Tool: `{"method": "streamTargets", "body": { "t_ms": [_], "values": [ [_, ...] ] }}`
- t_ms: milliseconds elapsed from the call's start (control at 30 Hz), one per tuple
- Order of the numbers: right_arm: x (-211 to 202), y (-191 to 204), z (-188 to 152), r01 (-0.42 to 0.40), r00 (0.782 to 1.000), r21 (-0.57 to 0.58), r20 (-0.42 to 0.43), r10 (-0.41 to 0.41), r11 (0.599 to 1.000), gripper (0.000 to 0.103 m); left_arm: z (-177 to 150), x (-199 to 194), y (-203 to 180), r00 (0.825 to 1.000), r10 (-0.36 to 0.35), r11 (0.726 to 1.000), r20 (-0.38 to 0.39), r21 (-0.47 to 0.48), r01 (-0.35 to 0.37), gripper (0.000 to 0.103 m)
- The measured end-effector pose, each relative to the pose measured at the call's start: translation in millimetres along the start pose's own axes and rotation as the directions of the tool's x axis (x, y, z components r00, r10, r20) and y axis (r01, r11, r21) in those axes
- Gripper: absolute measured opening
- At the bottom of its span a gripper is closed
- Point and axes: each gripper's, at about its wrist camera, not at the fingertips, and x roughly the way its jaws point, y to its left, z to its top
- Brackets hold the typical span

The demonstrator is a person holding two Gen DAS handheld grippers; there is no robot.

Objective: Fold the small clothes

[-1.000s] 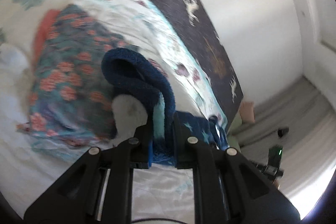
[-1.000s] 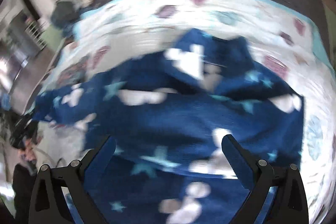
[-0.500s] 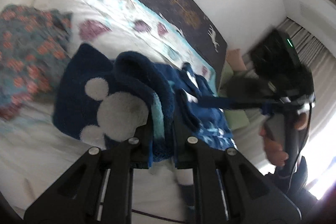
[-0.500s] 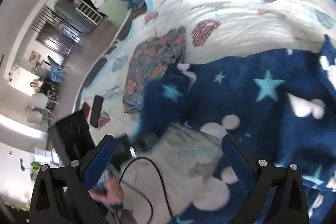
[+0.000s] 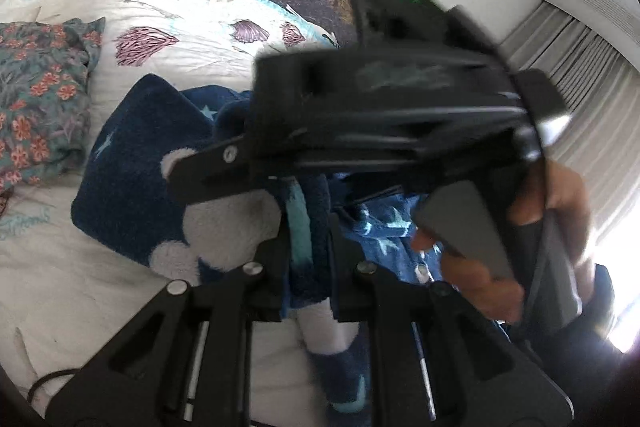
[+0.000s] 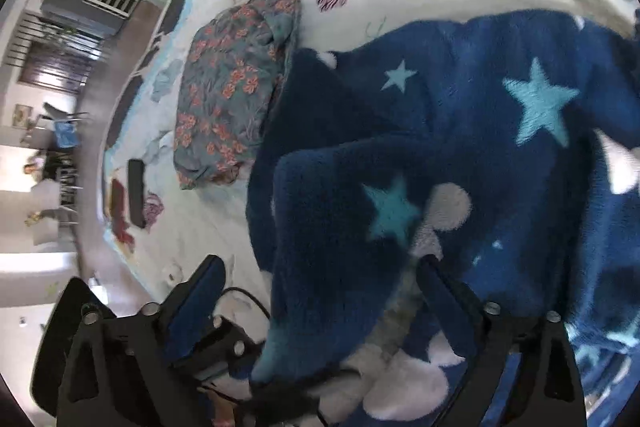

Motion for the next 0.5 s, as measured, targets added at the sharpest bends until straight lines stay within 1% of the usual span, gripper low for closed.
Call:
{"method": "streamTargets", "body": {
  "t_ms": [33, 67, 100, 133, 167, 200, 300, 400, 467, 500],
  "values": [
    [-0.5, -6.2, -0.3, 0.002, 1.0, 0.016, 0.01, -0.002, 1.0, 0.062, -0.9, -0.9, -1.8, 1.0, 0.004, 1.0, 0.002, 0.006, -0.004, 0.015],
    [-2.0, -13.2, -0.9, 0.0, 1.0, 0.031, 0.019, -0.001, 1.0, 0.042, -1.8, -1.6, -3.6, 1.0, 0.007, 1.0, 0.001, 0.011, -0.007, 0.015],
    [-3.6, -20.1, -1.6, -0.02, 1.0, 0.045, 0.02, 0.019, 0.999, 0.037, -2.2, -1.4, -5.1, 1.0, 0.006, 1.0, -0.002, 0.015, -0.006, 0.015],
    [-5.3, -24.6, -2.7, -0.038, 0.999, 0.057, 0.015, 0.037, 0.998, 0.034, -2.2, 0.6, -7.1, 1.0, 0.006, 1.0, -0.005, 0.018, -0.005, 0.015],
    [-8.5, -29.4, -5.0, -0.064, 0.998, 0.072, 0.015, 0.063, 0.995, 0.034, -3.3, 1.8, -9.6, 1.0, 0.008, 1.0, -0.006, 0.023, -0.008, 0.015],
    [-12.4, -32.1, -6.4, -0.072, 0.997, 0.078, 0.022, 0.07, 0.994, 0.034, -3.8, 2.7, -10.7, 1.0, 0.012, 1.0, -0.004, 0.026, -0.012, 0.015],
    [-29.6, -34.6, -10.7, -0.051, 0.997, 0.069, 0.059, 0.047, 0.996, 0.033, -3.9, 3.4, -17.9, 1.0, 0.009, 1.0, -0.001, 0.028, -0.009, 0.015],
    [-47.1, -36.3, -13.3, -0.066, 0.994, 0.06, 0.094, 0.06, 0.996, 0.033, -3.4, 1.9, -27.4, 1.0, 0.011, 0.999, 0.01, 0.043, -0.011, 0.015],
    [-56.0, -35.0, -14.3, -0.046, 0.993, 0.04, 0.108, 0.041, 0.998, 0.023, -1.9, 2.4, -34.4, 1.0, 0.014, 0.998, 0.012, 0.059, -0.015, 0.015],
    [-59.0, -35.1, -15.3, -0.046, 0.993, 0.039, 0.111, 0.041, 0.998, 0.022, -0.8, 3.7, -37.1, 1.0, 0.02, 0.997, 0.013, 0.068, -0.02, 0.015]
  ]
}}
